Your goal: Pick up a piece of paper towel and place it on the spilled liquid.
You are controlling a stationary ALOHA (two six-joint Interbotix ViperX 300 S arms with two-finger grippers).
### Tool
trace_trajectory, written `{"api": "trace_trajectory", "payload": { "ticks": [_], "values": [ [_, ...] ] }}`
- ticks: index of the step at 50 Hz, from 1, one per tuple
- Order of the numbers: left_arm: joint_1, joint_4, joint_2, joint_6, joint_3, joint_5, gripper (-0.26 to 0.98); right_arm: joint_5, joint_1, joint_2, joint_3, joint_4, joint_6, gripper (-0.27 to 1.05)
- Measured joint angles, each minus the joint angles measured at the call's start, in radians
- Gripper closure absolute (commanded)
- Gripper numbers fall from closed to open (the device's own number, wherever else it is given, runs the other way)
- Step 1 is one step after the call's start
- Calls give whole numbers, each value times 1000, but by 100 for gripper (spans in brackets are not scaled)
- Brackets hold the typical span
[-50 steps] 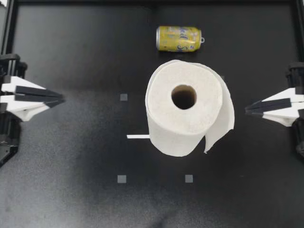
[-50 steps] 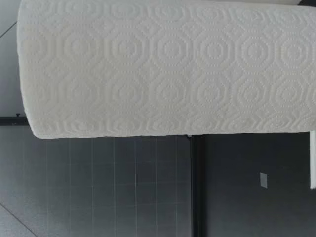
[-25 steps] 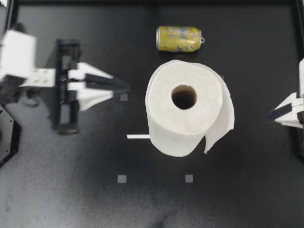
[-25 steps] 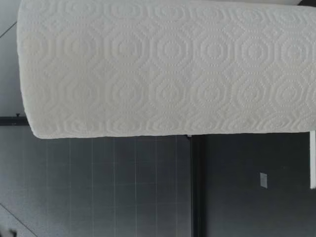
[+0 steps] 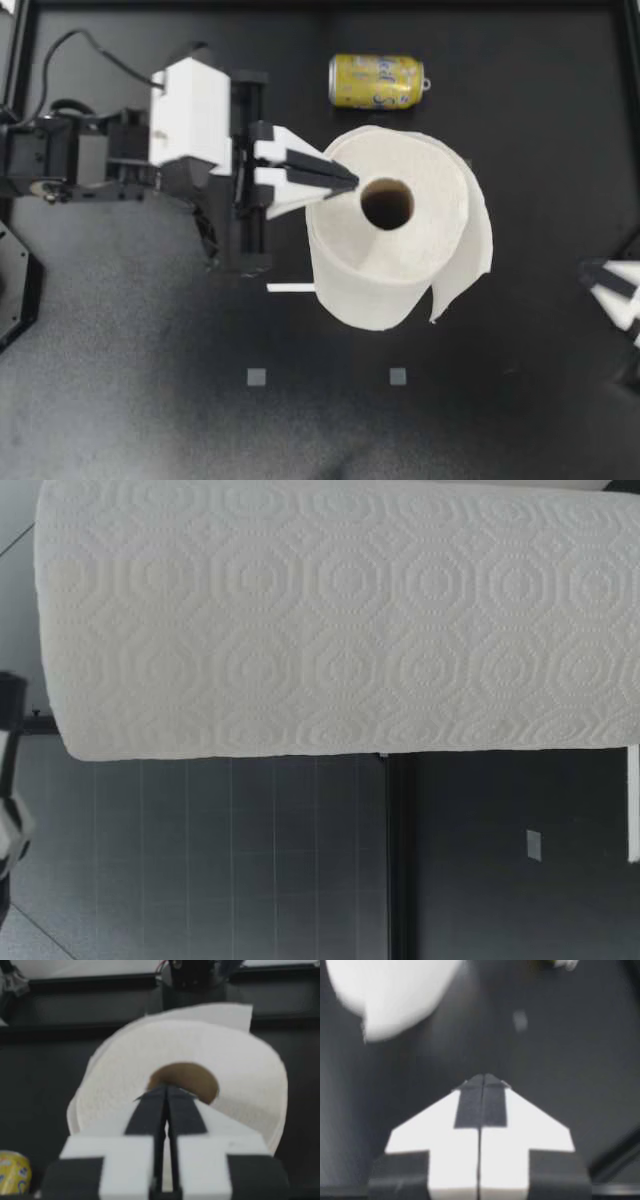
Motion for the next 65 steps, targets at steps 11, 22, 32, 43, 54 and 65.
{"api": "trace_trajectory", "payload": {
  "ticks": [11,22,32,43,54,65],
  "values": [
    [2,2,15,12,-21,61,62,2,17,189,-26,-195,339,83],
    [0,2,35,12,-31,101,62,23,25,354,-28,-342,652,76],
    [5,2,51,12,-52,140,62,41,26,425,-28,-347,770,38],
    [6,2,64,12,-64,147,62,46,-3,502,-41,-350,815,-6],
    [6,2,64,9,-66,150,62,101,-61,555,-81,-348,810,-4],
    [6,0,64,11,-66,152,62,114,-98,561,-81,-339,807,-4]
  ]
}}
